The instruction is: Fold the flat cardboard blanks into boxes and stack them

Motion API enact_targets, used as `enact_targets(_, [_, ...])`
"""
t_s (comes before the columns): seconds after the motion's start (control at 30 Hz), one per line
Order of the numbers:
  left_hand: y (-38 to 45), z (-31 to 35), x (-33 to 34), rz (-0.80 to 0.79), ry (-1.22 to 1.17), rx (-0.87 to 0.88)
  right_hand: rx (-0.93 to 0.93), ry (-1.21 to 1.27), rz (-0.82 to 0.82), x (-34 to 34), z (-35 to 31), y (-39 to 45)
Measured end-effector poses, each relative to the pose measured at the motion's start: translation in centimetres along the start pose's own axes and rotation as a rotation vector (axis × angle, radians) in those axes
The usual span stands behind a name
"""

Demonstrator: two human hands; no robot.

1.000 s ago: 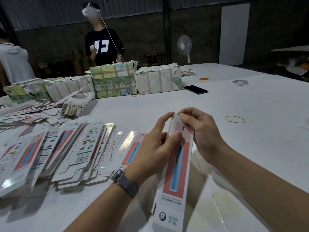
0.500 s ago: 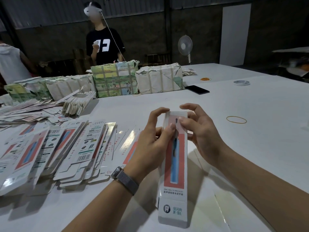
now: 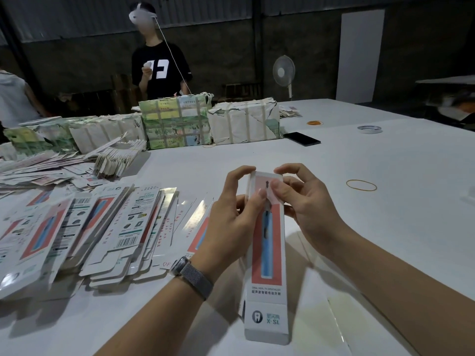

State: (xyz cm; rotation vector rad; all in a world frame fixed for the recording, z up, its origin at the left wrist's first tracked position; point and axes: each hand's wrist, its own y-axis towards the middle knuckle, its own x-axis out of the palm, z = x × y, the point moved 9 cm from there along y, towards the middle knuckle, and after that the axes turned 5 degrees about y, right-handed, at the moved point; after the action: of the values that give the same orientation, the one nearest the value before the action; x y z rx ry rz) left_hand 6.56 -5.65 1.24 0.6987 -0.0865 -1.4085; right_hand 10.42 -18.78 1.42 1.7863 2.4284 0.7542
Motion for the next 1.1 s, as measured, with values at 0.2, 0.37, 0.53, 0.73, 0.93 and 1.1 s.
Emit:
enact_targets(0.2, [0.0, 0.0, -0.2, 0.037, 0.035, -0.005, 0.0, -0.053, 0.037, 0.0, 0.2, 0.0])
enact_targets(0.37, [0.4, 0.0, -3.1, 0.251, 0.047, -0.044, -0.058, -0.462, -0.047, 1.4, -0.3, -0.9])
enact_targets(0.53, [0.6, -0.9, -3.7, 0.304, -0.061, -0.086, -0.232, -1.009, -0.186, 3.5, -0.7, -1.9])
enact_targets(0.73, [0.6, -0.4, -2.4, 0.157, 0.122, -0.053, -0.154, -1.202, -0.111, 1.0, -3.1, -0.8])
enact_targets(0.93, [1.1, -2.0, -3.0, 0.155, 0.266, -0.003, -0.012, -1.445, -0.006, -6.2, -7.7, -2.4])
enact_targets(1.1, [2.2, -7.3, -2.7, 0.092, 0.206, -0.048, 0.225, -1.79, 0.247, -18.4, -13.8, -5.8])
